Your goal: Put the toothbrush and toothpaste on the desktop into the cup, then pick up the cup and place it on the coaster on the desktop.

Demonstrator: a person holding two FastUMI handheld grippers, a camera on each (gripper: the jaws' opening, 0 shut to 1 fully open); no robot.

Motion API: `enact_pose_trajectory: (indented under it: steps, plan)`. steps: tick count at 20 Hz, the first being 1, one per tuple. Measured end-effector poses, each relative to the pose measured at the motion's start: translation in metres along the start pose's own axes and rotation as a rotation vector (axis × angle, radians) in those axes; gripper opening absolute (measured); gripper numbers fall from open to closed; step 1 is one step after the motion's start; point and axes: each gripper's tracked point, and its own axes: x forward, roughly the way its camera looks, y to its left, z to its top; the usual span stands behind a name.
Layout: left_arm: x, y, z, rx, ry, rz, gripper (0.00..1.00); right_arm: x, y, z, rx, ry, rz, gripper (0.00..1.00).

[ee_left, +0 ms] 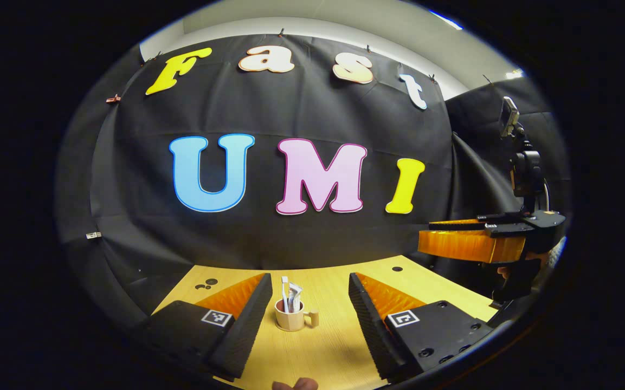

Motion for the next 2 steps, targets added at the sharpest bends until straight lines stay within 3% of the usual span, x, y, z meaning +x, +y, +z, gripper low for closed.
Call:
enact_pose_trajectory:
  steps: [2]
  plan:
    - [0.0027, -0.0003, 0.0013, 0.009, -0.003, -0.007, 0.90, 0.0010, -0.0015, 0.0011, 0.002, -0.005, -0.008, 0.76]
